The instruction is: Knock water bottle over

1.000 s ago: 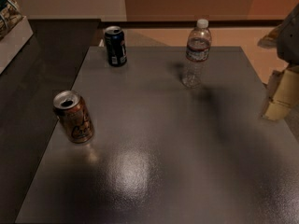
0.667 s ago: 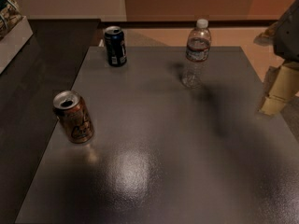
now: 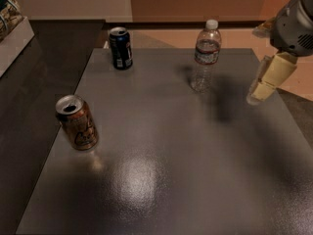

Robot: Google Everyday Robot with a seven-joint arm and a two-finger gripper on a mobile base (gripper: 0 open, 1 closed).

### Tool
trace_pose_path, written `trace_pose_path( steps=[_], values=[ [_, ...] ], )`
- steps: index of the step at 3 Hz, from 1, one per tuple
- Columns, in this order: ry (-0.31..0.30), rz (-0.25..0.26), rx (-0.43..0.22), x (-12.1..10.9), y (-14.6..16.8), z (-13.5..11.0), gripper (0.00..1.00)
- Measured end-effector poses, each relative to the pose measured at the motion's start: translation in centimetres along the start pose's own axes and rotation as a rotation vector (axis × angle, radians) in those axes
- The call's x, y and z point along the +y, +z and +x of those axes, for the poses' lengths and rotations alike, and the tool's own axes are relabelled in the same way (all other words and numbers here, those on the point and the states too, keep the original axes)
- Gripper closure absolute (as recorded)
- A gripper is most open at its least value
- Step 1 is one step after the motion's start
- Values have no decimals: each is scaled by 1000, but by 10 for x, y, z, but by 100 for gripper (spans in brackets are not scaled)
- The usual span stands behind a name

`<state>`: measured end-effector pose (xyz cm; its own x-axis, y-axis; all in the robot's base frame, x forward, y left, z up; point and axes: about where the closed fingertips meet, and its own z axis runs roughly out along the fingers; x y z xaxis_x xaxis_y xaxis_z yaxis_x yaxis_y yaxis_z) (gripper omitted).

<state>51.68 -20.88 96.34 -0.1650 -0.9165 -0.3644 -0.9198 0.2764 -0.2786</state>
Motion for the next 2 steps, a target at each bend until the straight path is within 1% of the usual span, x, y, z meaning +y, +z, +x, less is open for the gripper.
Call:
trace_pose_path(
  steps=[1, 2],
  values=[
    [27, 38, -92, -36, 18, -13, 0],
    [73, 29, -176, -71, 41, -22, 0]
  ],
)
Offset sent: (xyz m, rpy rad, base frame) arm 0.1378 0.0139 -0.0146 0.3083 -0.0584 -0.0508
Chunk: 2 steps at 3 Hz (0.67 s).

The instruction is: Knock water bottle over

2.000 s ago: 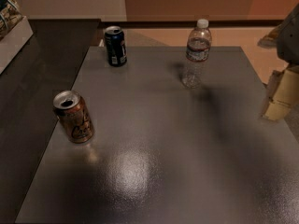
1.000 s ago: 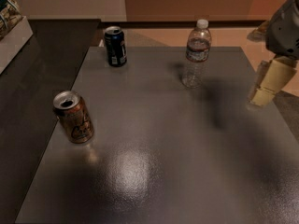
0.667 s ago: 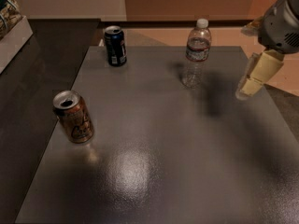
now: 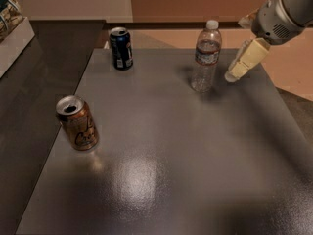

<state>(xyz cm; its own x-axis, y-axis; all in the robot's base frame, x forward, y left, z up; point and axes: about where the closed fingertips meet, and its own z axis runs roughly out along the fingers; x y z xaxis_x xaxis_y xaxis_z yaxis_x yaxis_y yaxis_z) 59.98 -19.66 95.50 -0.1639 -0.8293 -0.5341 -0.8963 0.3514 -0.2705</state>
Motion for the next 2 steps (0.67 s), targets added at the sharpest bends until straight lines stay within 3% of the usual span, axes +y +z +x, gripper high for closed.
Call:
trace_pose_path(
  steps=[2],
  values=[
    [97, -86, -80, -37, 52, -13, 0]
  ],
)
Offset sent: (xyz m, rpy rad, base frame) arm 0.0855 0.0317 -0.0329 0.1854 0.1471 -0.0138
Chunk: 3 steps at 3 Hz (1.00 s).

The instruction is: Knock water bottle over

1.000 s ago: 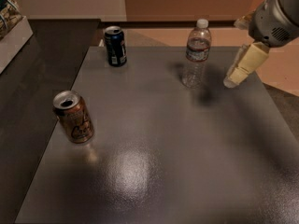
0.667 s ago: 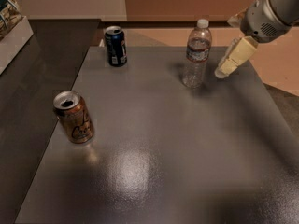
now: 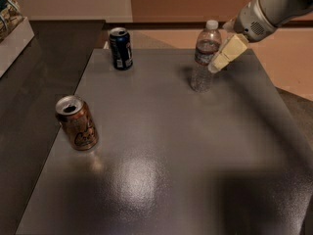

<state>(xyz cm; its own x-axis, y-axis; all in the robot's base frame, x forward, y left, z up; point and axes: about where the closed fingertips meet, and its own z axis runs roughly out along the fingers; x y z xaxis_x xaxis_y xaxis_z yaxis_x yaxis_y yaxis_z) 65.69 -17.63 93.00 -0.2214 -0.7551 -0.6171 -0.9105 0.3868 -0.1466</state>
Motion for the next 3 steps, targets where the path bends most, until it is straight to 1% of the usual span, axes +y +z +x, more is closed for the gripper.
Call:
trace_pose_path(
  steps=[1, 2, 3],
  values=[
    [11, -60, -12, 2, 15, -5, 0],
    [3, -119, -28, 10, 21, -7, 14],
    [-2, -154, -48, 15, 22, -8, 36]
  ],
)
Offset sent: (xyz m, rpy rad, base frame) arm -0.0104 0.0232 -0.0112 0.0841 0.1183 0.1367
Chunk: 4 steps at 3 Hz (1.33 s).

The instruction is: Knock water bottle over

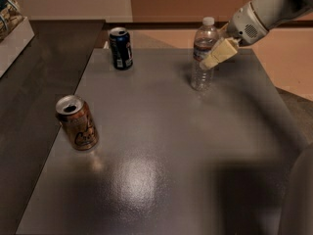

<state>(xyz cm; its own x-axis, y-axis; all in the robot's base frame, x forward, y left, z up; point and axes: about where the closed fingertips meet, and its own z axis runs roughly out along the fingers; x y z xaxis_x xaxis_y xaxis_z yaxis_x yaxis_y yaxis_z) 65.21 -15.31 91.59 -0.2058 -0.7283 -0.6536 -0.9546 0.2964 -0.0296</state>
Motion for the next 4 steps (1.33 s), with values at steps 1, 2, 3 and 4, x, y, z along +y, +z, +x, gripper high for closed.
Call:
trace_pose_path(
  steps=[1, 2, 3, 4],
  values=[
    [-8, -20, -20, 5, -3, -2, 61],
    [-84, 35, 72, 15, -15, -12, 92],
    [-159, 92, 236, 30, -29, -13, 100],
    [-252, 127, 440, 50, -46, -7, 100]
  ],
)
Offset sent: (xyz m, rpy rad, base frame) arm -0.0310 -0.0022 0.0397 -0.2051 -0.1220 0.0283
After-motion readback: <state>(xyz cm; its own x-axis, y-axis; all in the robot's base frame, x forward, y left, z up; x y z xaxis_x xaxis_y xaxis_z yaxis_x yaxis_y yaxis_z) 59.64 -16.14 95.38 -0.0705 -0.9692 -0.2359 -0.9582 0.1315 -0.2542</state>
